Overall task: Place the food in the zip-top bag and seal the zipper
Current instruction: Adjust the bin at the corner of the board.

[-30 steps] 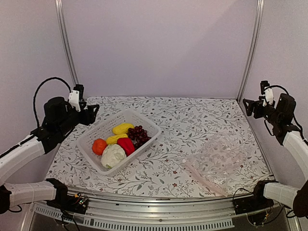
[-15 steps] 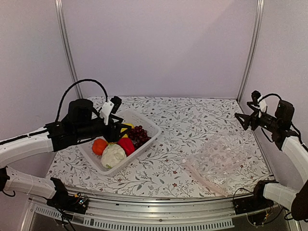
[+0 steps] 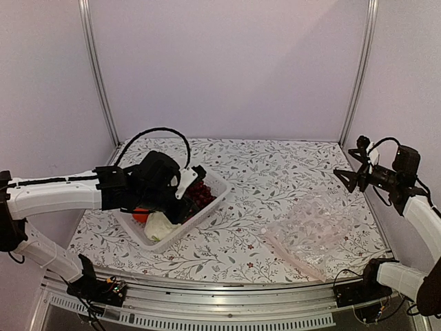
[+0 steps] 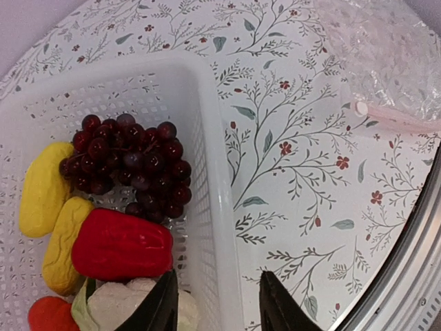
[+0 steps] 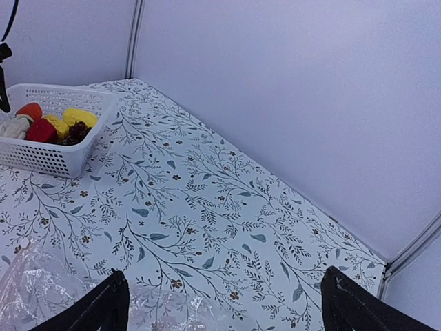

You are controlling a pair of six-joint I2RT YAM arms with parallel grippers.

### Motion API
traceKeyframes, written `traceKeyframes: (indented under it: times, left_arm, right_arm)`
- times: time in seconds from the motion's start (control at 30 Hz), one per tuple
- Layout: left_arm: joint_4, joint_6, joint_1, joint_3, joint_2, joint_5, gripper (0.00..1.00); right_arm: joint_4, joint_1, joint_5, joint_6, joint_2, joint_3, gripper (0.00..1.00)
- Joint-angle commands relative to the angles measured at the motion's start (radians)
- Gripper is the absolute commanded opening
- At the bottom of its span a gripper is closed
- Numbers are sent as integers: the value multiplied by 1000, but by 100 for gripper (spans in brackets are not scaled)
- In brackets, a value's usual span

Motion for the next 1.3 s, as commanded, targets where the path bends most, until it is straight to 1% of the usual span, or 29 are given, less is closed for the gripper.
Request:
traceKeyframes:
  times: [0.0,0.2,0.43,0.5,0.67,0.77,0.9,1.03,1.2,1.27]
  left_arm:
    - [-103,-24,-13,40,49,-24,39]
    - [-124,-35,-12,62,114,-1,39]
    - [-162,-67,-13,113,192,-28,25]
    - [-162,-77,-13,128,209,-37,24]
    - [-164,-96,-13,194,274,-52,15]
    - [-172,-107,-13,254,324,-66,9]
    - [-186,-107,-9,361,409,-93,3]
    - [-207,-125,9,493,514,-116,0]
    - [-229,-208,70,653,614,-147,0]
    - [-215,-226,88,691,642,-127,4]
  right_arm:
    - [-48,-5,-29,-24,-14,-5,95]
    - [-58,-5,-39,-30,-17,-1,95]
    - [-63,-5,-42,-35,-16,-1,95]
    - [-64,-5,-43,-36,-17,0,95]
    - [-66,-4,-43,-38,-17,0,95]
    - [-67,-5,-43,-39,-15,0,95]
    - [-68,-5,-44,-39,-15,0,95]
    - [-69,-5,-43,-41,-15,1,95]
    - [-71,-5,-43,-43,-15,1,95]
    - [-73,-5,-43,-44,-15,0,95]
